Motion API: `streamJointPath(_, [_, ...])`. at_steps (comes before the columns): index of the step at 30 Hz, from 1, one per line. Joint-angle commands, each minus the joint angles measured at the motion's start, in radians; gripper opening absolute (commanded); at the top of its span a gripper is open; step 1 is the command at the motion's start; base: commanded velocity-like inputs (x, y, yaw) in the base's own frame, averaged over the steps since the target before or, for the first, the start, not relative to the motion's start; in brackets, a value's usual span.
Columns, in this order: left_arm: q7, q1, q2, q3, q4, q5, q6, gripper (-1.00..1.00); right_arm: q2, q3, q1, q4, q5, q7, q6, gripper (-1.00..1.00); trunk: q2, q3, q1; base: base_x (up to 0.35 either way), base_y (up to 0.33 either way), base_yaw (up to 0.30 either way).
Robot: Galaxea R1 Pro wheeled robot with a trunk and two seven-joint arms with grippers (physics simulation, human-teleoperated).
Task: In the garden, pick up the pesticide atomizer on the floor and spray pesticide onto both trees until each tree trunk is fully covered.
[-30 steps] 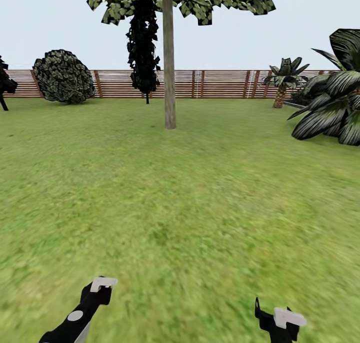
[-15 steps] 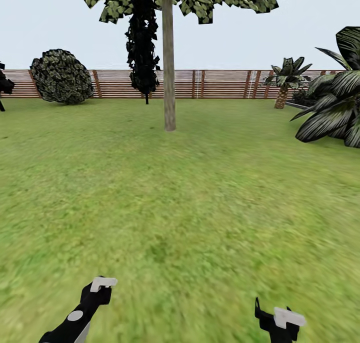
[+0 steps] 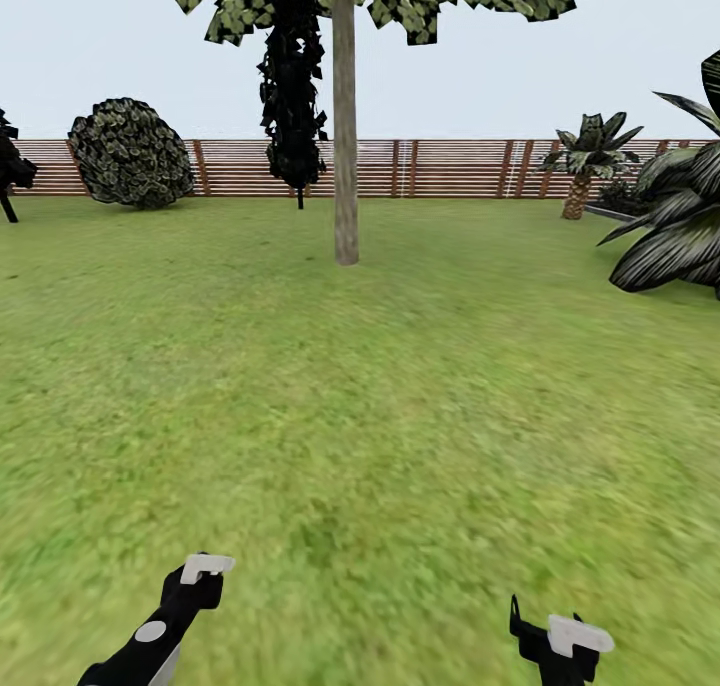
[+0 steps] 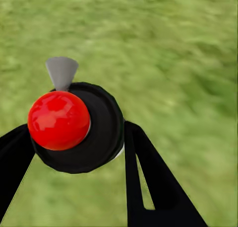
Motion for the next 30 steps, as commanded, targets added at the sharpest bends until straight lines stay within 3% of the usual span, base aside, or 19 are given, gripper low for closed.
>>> streamJointPath(1, [0.000,0.000,0.000,0.000,0.000,0.000,0.000,-1.00,0.000,0.000,0.000,0.000,0.000,0.000,0.000,1.00,0.000,0.000,0.000,0.340,0.000,0.002])
streamJointPath(15, [0.000,0.000,0.000,0.000,0.000,0.000,0.000,-1.00,0.001,0.000,0.000,0.001,0.000,0.000,0.000,1.00,0.000,0.000,0.000,0.340,0.000,0.000])
streamJointPath(30, [0.000,0.000,0.000,0.000,0.000,0.000,0.000,-1.00,0.001,-0.001,0.000,0.001,0.000,0.000,0.001,1.00,0.000,-0.019,0.000,0.340,0.000,0.000])
